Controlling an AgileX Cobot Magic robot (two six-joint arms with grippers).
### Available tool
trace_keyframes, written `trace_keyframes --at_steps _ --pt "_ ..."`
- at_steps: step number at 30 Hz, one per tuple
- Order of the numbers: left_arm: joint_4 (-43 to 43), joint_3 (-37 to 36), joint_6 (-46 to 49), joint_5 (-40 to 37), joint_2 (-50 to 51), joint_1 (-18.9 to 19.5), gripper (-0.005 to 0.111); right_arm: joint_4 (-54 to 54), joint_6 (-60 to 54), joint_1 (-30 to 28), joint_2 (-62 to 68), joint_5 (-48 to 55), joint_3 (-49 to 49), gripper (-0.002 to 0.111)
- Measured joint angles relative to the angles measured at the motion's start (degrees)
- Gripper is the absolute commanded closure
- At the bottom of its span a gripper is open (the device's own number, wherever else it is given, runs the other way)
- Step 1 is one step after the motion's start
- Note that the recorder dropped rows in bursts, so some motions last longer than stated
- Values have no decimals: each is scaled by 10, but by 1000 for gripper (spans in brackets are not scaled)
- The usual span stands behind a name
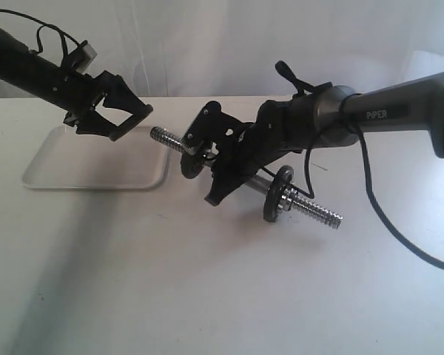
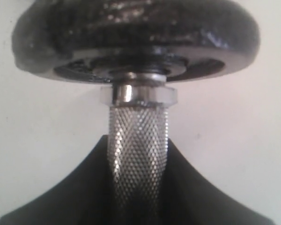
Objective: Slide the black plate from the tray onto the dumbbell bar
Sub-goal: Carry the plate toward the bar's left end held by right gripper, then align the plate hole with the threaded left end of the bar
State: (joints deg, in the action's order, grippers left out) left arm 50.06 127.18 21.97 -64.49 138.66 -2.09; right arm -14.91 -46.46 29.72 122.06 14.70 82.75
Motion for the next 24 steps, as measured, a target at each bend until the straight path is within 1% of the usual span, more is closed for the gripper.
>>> trace_keyframes --at_steps 7,21,24 --pt "4 0 0 0 0 0 107 -6 0 5 -9 -13 0 108" --pt "90 0 -2 0 6 -6 107 -8 2 8 -11 -14 0 108" --pt "94 0 -3 0 10 -6 107 -11 2 8 -11 -14 0 108"
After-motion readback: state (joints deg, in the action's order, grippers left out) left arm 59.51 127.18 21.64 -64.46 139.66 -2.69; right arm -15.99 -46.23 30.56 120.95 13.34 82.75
